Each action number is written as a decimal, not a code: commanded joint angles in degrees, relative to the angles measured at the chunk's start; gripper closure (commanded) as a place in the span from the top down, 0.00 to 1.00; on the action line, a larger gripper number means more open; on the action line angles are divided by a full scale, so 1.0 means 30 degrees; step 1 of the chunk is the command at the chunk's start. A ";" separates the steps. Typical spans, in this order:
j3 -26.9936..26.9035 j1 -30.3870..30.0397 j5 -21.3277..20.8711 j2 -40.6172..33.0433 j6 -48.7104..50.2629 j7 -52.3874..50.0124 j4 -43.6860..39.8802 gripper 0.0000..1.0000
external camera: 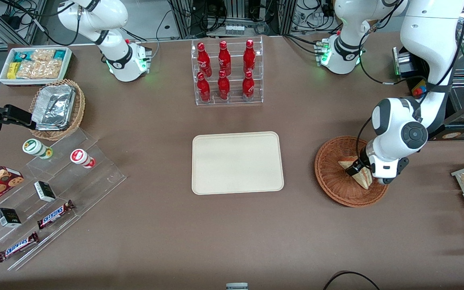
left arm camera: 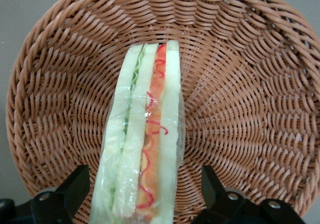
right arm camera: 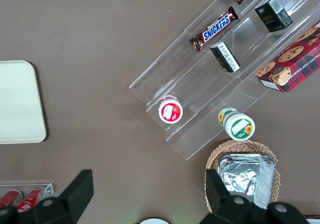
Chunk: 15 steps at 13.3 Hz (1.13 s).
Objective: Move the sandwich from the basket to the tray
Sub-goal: 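Lower the open left gripper around the wrapped sandwich wedge, then close the left gripper on the sandwich and lift it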
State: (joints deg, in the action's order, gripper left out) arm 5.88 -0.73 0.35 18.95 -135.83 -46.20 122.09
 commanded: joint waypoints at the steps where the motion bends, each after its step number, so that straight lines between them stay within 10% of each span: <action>1: 0.0120 -0.0166 0.0059 0.0100 -0.0077 -0.0040 -0.0062 0.30; 2: 0.0091 -0.0166 0.0029 -0.0016 0.0011 0.0078 -0.0032 0.05; 3: 0.0091 -0.0166 0.0000 -0.0162 0.0215 0.0166 -0.0032 0.00; 15: 0.0296 0.1735 0.0000 -0.1365 0.7190 0.0841 -0.4572 0.00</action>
State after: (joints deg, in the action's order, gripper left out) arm 7.02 1.84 0.33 14.13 -115.76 -44.24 110.31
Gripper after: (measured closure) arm 0.828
